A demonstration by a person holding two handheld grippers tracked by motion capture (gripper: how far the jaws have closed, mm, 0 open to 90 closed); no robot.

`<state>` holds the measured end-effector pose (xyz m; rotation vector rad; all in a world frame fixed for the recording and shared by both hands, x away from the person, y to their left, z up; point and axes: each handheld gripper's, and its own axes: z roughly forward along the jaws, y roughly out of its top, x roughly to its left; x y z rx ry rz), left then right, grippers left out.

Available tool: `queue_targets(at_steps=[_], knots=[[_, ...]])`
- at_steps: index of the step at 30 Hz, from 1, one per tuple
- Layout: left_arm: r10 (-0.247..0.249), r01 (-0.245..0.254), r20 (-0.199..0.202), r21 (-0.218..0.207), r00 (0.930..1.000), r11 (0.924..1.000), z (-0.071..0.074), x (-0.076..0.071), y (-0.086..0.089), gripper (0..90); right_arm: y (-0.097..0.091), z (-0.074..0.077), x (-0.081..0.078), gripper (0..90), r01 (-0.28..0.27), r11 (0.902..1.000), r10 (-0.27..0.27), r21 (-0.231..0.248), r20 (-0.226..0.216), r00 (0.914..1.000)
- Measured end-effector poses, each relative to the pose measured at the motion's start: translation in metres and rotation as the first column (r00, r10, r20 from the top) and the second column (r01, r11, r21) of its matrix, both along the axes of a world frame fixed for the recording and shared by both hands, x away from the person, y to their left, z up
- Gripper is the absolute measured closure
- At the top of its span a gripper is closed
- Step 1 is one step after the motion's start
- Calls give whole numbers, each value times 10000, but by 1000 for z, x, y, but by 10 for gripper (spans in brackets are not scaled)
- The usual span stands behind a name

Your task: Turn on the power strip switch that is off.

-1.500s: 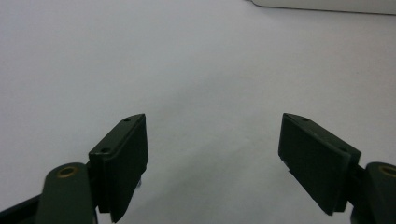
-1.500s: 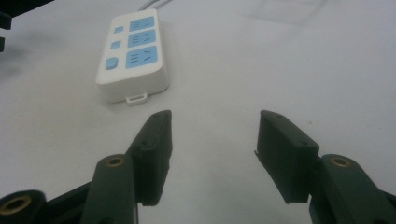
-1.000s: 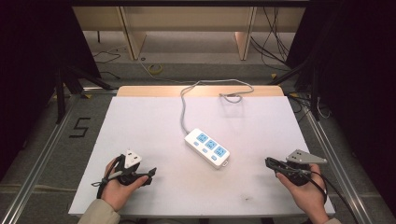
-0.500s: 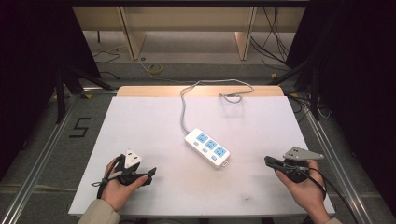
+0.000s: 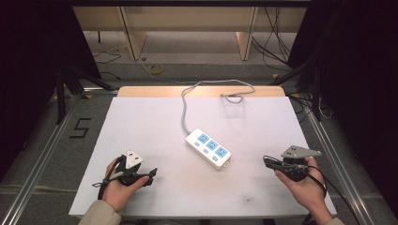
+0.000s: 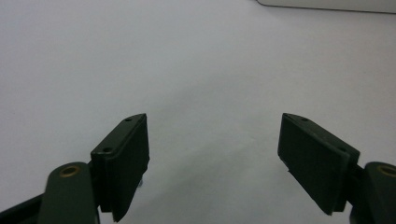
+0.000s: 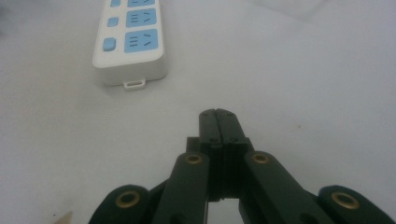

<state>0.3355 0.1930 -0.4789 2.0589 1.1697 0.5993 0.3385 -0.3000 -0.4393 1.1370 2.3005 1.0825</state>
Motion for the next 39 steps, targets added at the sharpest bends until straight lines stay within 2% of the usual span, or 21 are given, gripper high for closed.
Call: queue_targets(at_steps=[12,39], knots=[[-4,4,25,41,10000,10000,0,0,-1,249,3,4,4,900,82,9998,-86,-156,-229,9997],[11,-11,50,35,10000,10000,0,0,-3,254,7,11,17,900,-25,9985,-39,-546,-1170,9931]])
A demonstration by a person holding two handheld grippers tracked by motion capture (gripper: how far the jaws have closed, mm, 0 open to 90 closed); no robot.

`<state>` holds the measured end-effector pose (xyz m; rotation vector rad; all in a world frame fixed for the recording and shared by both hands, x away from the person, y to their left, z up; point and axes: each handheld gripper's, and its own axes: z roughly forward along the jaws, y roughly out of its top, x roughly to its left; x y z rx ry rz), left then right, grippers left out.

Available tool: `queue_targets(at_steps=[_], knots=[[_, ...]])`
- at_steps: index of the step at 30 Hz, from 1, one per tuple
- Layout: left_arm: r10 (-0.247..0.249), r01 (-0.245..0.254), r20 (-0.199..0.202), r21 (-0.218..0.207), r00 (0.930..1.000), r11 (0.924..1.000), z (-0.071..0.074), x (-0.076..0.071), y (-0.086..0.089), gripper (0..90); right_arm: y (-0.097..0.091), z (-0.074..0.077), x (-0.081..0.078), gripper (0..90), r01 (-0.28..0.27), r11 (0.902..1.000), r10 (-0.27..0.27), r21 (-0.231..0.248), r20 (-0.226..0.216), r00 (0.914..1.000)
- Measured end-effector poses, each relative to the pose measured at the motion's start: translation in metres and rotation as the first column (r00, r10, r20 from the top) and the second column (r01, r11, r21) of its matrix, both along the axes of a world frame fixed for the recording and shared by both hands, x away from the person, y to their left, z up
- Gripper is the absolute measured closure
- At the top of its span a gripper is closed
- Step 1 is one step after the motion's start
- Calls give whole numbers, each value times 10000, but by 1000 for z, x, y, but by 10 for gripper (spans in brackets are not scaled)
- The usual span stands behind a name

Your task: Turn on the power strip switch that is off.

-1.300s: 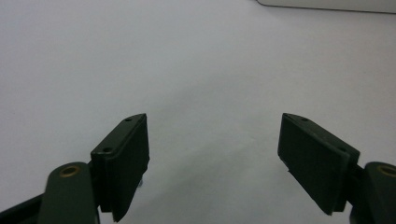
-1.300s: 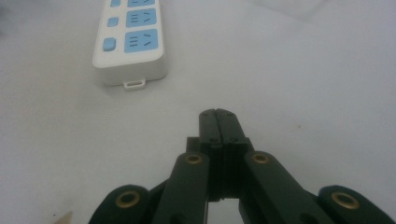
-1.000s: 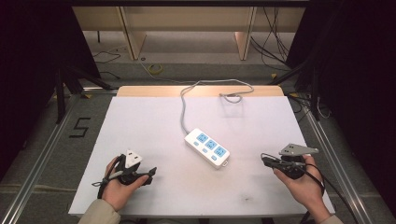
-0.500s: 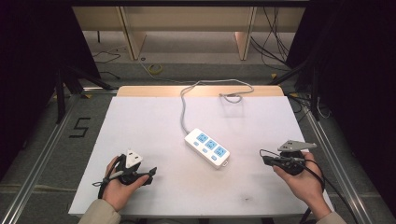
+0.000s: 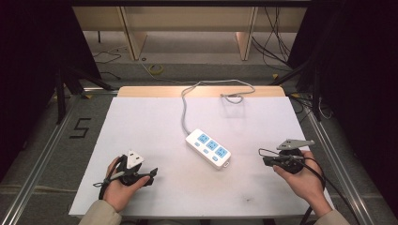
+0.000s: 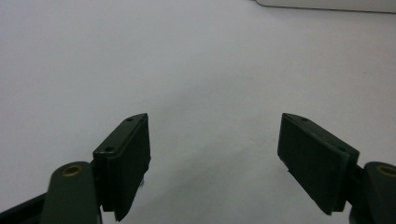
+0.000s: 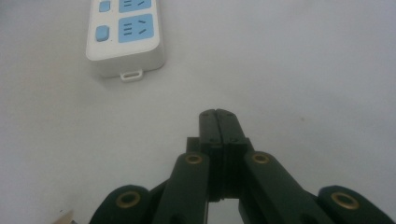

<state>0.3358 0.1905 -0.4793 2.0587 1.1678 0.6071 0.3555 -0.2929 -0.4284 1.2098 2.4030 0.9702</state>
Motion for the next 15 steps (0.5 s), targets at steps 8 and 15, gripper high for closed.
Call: queue_targets(at_steps=[8,15], knots=[[-20,20,0,32,10000,10000,0,0,0,255,3,1,2,900,-63,9999,60,-135,-244,9997],[-58,58,12,64,10000,10000,0,0,0,255,7,2,4,900,-150,9997,143,-204,-362,9992]])
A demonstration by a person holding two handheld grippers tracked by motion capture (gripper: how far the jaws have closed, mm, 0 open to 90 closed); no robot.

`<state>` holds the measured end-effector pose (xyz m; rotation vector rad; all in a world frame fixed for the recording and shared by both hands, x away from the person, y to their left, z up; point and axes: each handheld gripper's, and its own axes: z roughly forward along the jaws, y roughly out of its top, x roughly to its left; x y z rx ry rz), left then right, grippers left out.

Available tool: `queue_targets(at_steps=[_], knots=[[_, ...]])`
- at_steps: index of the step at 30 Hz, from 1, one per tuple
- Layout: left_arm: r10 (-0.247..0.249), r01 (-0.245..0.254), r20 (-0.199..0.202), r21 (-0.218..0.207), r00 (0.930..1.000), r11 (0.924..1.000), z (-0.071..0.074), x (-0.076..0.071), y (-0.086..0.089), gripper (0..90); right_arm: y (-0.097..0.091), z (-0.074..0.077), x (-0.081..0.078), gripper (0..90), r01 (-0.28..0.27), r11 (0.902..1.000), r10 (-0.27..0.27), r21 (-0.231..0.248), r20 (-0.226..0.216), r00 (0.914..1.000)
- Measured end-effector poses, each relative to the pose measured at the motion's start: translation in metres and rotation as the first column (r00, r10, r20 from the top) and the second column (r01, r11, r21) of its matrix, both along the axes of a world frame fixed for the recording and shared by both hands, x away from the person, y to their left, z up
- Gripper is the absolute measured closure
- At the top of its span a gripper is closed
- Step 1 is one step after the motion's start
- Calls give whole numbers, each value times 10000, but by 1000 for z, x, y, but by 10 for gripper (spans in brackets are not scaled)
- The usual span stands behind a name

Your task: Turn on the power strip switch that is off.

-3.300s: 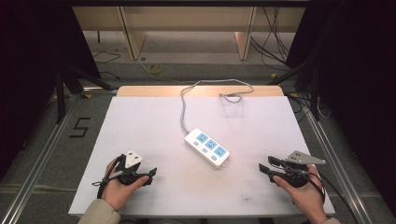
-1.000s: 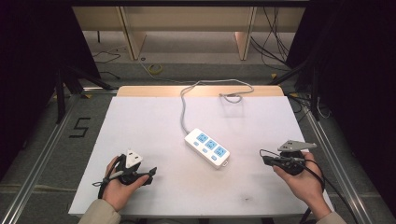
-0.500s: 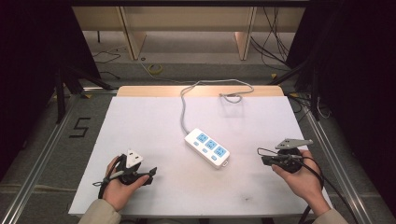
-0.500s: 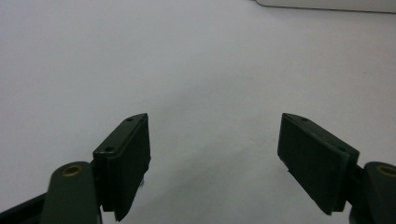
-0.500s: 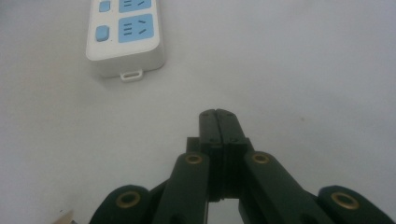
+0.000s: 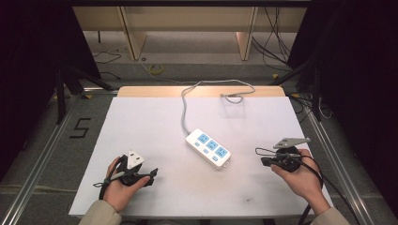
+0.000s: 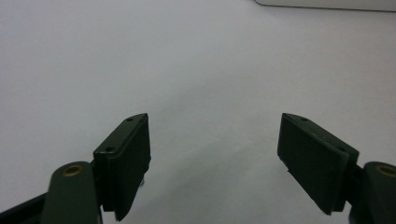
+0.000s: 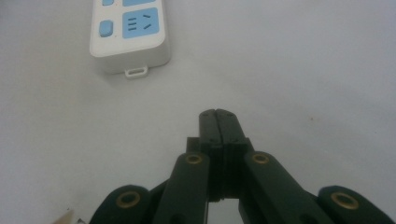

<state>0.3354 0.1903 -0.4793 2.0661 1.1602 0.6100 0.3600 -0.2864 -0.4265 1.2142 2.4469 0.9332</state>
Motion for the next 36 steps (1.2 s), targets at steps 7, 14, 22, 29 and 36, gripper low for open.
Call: queue_targets(at_steps=[7,14,22,29,36], knots=[[-5,5,8,-6,10000,10000,0,0,0,256,4,2,2,900,-65,9999,64,-102,-156,9999],[-3,3,5,13,10000,10000,0,0,0,258,9,5,4,900,-85,9999,81,-134,-259,9996],[-24,24,-4,25,10000,10000,0,0,-1,258,13,7,7,900,-189,9995,180,-247,-359,9992],[-49,49,4,42,10000,10000,0,0,-1,259,15,8,8,900,-184,9994,170,-294,-467,9988],[-53,53,10,11,10000,10000,-1,0,-3,259,18,10,10,900,-242,9989,219,-389,-586,9980]])
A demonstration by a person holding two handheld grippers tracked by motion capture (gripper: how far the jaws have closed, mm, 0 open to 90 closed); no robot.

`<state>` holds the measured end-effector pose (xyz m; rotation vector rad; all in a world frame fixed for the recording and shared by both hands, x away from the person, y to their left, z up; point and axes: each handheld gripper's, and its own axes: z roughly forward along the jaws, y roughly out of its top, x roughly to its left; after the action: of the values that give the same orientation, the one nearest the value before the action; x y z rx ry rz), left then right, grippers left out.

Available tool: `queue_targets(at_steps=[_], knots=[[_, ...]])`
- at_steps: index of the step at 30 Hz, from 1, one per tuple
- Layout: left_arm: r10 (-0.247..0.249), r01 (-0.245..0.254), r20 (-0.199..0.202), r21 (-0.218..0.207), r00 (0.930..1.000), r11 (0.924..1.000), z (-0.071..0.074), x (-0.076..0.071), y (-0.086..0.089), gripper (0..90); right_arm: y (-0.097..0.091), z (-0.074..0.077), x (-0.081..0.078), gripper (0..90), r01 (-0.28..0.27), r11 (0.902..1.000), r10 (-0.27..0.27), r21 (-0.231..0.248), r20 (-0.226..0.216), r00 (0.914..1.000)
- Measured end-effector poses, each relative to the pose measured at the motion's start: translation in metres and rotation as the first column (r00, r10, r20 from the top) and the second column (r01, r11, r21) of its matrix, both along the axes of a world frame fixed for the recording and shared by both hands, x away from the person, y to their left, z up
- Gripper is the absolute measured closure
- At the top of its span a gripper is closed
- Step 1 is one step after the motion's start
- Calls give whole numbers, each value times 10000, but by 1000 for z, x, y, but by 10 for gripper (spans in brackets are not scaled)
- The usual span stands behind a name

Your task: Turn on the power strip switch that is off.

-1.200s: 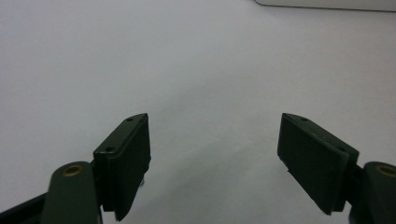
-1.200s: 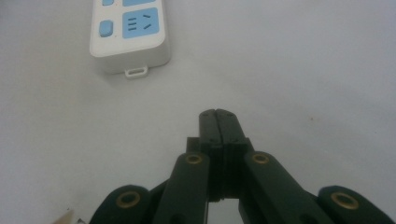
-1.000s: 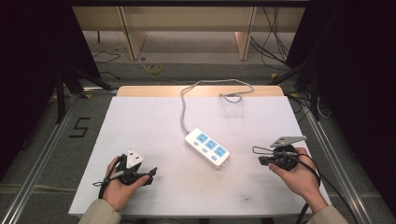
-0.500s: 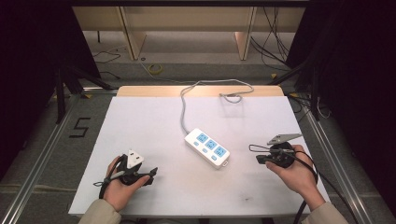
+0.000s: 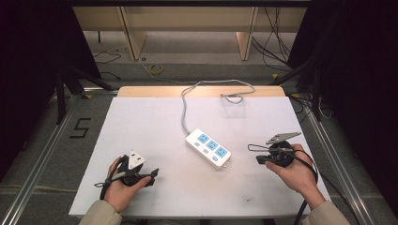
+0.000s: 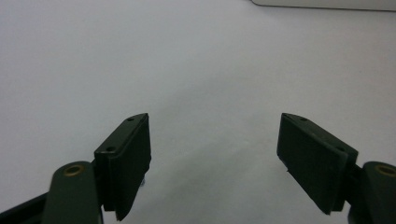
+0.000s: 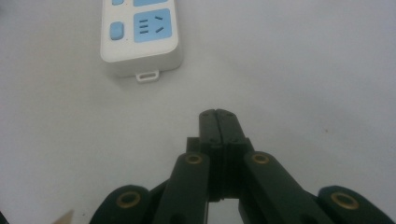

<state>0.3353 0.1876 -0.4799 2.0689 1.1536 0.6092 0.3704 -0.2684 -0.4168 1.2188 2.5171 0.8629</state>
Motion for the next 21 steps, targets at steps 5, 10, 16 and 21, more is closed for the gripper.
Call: queue_targets(at_steps=[5,10,16,21], knots=[[-23,23,-8,21,10000,10000,1,0,0,260,3,3,2,900,-56,9999,55,-87,-122,9999],[2,-2,28,3,10000,10000,1,0,0,259,7,5,4,900,-208,9996,204,-197,-235,9995],[-28,28,11,22,10000,10000,1,0,0,260,11,8,6,900,-304,9991,294,-286,-357,9989],[2,-2,-3,3,10000,10000,0,0,0,260,14,9,7,900,-356,9986,334,-394,-535,9980]])
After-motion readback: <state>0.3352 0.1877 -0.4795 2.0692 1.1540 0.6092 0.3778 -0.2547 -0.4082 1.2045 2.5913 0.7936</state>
